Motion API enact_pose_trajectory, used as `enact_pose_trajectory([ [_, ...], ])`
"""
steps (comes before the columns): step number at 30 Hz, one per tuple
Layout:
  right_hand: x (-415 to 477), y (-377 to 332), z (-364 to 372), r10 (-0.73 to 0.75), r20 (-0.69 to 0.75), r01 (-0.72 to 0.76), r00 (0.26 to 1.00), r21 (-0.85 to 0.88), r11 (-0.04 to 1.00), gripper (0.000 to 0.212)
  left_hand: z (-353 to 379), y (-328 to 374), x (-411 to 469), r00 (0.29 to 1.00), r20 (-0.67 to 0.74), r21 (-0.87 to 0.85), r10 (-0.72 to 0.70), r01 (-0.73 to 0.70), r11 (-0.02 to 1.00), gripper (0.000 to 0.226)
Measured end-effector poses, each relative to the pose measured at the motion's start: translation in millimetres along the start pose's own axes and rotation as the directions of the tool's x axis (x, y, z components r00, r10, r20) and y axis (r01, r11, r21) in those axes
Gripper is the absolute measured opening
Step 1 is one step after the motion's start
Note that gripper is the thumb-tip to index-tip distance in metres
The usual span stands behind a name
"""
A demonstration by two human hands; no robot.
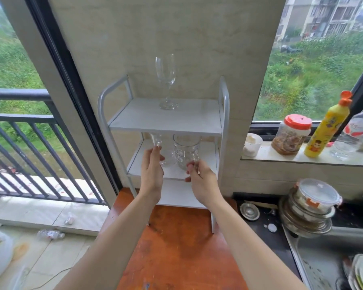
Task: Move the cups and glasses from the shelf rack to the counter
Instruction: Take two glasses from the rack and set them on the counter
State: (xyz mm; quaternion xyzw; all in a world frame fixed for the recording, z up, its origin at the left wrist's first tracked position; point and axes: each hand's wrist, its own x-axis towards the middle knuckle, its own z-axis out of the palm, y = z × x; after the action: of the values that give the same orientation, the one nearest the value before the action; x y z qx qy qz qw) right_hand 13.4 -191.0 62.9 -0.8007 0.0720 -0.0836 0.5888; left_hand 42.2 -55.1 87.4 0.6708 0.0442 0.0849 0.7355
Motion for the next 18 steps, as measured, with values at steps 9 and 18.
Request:
enact_pose_trajectory([
  [9, -67.7, 5.9, 3.5, -0.033, -0.036, 0.039, 0.999, 0.184, 0.982, 0.061, -23.8, -1.3, -78.8, 0.99, -0.051, -0.183, -0.134, 0.123, 0.975, 0.046],
  [18, -144.0, 75.1, 14.5, 0.101, -0.127, -0.076, 0.987, 0.186, 0.98, 0.075, -48.0, -66.0, -158.6, 0.925, -0.083, -0.222, -0.371, 0.346, 0.912, 0.034],
])
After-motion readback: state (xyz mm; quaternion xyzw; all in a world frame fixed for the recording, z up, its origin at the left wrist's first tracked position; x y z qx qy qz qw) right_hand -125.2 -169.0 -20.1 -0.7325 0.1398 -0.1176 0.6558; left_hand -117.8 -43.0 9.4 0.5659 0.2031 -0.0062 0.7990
